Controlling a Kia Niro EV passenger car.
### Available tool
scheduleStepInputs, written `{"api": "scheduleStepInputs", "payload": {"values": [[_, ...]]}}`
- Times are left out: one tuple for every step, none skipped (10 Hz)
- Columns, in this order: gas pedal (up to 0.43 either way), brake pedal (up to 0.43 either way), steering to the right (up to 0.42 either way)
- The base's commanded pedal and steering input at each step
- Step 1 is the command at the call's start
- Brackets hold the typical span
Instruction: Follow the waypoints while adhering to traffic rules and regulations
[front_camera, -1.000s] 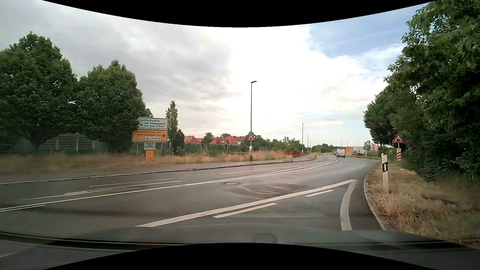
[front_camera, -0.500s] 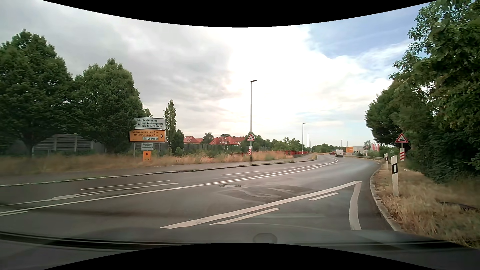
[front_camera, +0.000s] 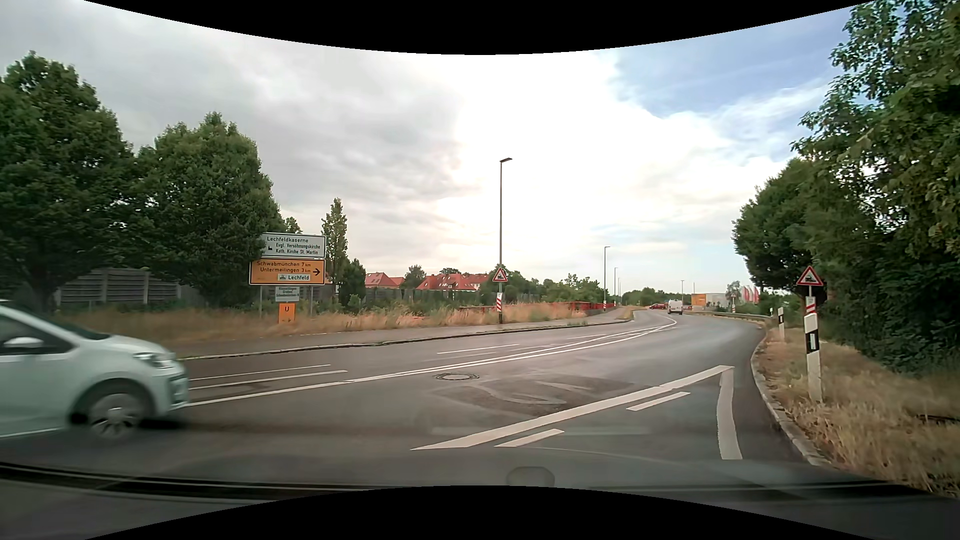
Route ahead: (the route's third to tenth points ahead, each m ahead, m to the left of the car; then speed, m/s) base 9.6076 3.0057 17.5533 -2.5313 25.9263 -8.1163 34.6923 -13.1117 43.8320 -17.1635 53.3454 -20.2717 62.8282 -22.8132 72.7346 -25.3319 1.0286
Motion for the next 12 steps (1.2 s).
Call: {"api": "scheduleStepInputs", "payload": {"values": [[0.000, 0.000, 0.033], [0.000, 0.000, 0.036], [0.000, 0.000, 0.038], [0.000, 0.000, 0.037], [0.000, 0.000, 0.037], [0.000, 0.000, 0.037], [0.000, 0.073, 0.035], [0.000, 0.091, 0.035], [0.000, 0.098, 0.034], [0.000, 0.140, 0.034], [0.000, 0.177, 0.034], [0.000, 0.220, 0.033]]}}
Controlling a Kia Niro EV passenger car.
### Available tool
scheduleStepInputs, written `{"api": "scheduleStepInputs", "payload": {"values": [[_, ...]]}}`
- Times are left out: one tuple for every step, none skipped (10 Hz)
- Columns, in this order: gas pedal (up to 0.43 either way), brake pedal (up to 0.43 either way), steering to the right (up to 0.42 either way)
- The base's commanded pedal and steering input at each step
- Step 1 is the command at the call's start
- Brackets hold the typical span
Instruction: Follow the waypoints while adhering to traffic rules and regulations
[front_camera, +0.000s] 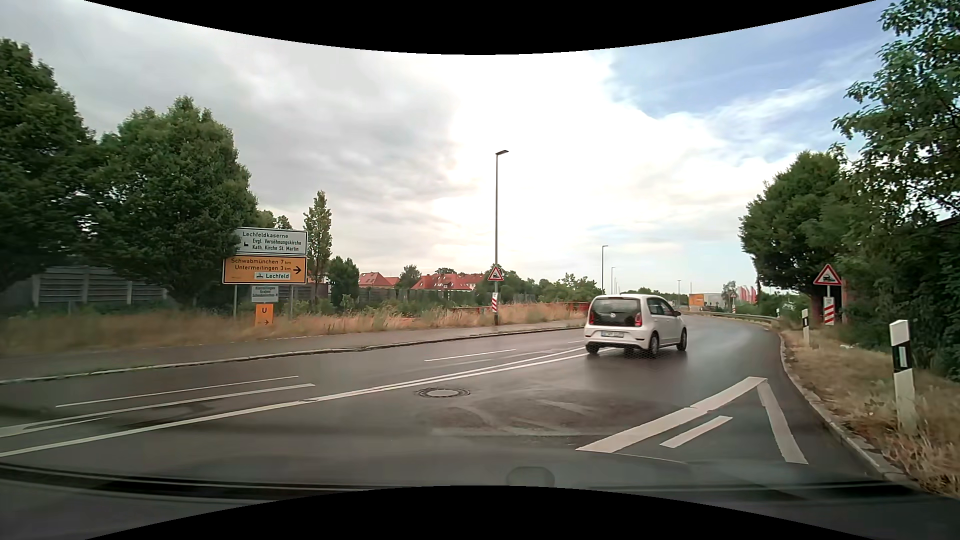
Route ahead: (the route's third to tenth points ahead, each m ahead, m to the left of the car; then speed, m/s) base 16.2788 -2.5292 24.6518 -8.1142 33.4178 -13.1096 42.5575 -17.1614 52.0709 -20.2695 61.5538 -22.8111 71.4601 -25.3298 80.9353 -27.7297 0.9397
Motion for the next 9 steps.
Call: {"api": "scheduleStepInputs", "payload": {"values": [[0.000, 0.238, 0.033], [0.000, 0.238, 0.033], [0.000, 0.232, 0.032], [0.000, 0.232, 0.031], [0.000, 0.232, 0.031], [0.000, 0.232, 0.031], [0.000, 0.232, 0.031], [0.000, 0.232, 0.030], [0.000, 0.226, 0.030]]}}
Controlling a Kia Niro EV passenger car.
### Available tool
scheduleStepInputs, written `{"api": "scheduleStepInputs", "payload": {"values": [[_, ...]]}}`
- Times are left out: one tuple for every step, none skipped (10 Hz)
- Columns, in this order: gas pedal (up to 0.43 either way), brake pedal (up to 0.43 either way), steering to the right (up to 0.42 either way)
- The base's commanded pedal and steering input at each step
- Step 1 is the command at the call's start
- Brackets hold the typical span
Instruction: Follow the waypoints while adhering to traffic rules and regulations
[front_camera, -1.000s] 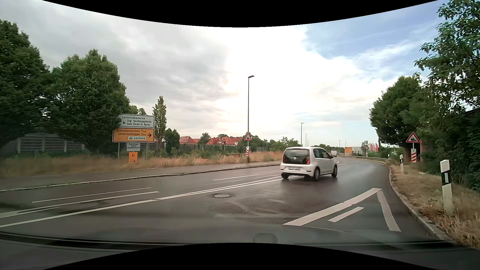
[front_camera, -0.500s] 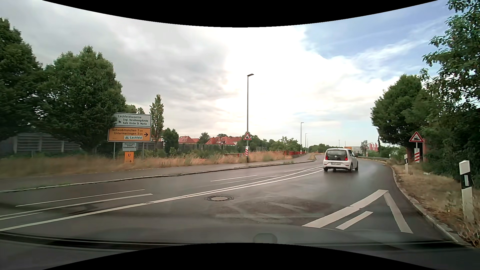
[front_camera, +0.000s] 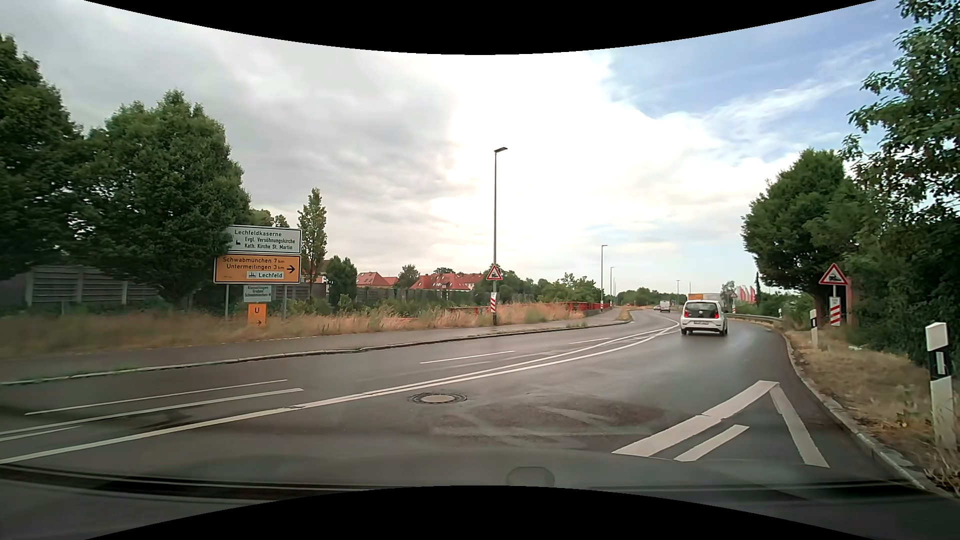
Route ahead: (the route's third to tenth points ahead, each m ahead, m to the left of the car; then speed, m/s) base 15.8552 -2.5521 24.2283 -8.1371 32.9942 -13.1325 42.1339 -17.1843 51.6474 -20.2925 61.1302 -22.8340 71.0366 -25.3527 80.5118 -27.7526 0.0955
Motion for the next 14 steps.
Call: {"api": "scheduleStepInputs", "payload": {"values": [[0.000, 0.226, 0.029], [0.000, 0.226, 0.029], [0.000, 0.226, 0.029], [0.000, 0.226, 0.029], [0.000, 0.226, 0.029], [0.000, 0.232, 0.029], [0.000, 0.226, 0.030], [0.000, 0.226, 0.030], [0.000, 0.226, 0.028], [0.000, 0.226, 0.028], [0.000, 0.226, 0.028], [0.000, 0.226, 0.028], [0.000, 0.232, 0.025], [0.000, 0.226, 0.026]]}}
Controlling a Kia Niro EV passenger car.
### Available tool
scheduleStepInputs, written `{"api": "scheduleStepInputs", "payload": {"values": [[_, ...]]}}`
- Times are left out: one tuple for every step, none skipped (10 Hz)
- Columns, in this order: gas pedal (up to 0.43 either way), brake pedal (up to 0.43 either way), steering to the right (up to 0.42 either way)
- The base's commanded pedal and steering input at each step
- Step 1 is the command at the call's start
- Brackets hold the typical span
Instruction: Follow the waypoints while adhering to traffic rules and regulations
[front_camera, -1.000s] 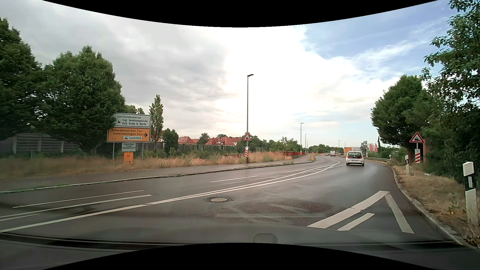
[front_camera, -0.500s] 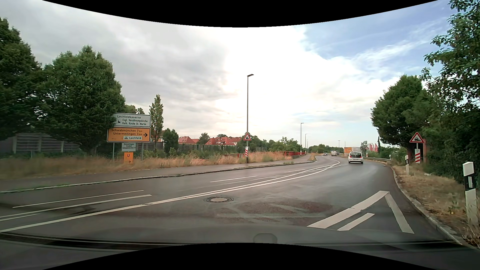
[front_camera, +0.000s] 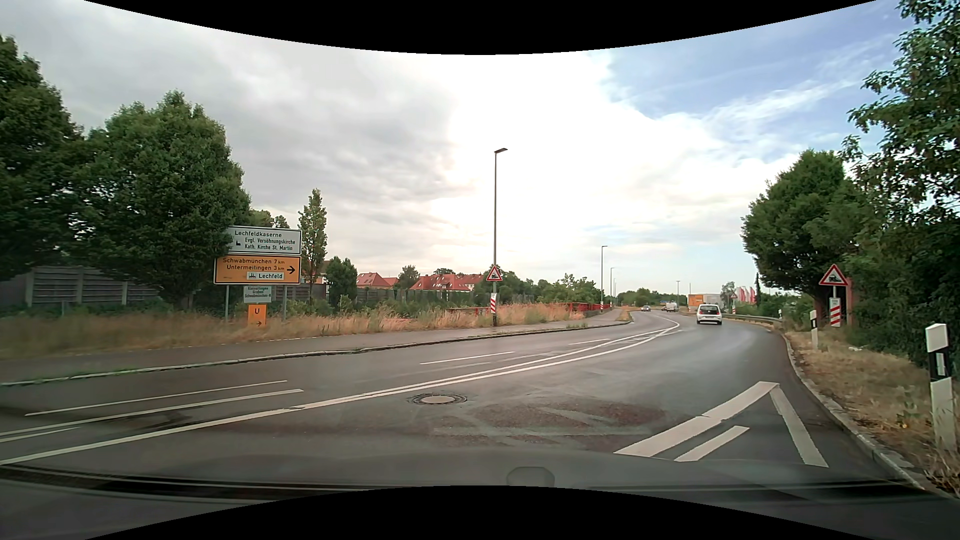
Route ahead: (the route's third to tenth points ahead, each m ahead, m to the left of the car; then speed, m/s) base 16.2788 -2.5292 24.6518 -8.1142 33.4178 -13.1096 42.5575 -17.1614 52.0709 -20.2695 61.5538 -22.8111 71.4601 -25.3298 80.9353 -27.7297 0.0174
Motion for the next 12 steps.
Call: {"api": "scheduleStepInputs", "payload": {"values": [[0.000, 0.232, 0.029], [0.000, 0.226, 0.029], [0.000, 0.232, 0.033], [0.000, 0.232, 0.037], [0.000, 0.232, 0.039], [0.000, 0.232, 0.038], [0.000, 0.232, 0.038], [0.000, 0.232, 0.038], [0.000, 0.232, 0.038], [0.000, 0.232, 0.038], [0.000, 0.232, 0.039], [0.000, 0.232, 0.039]]}}
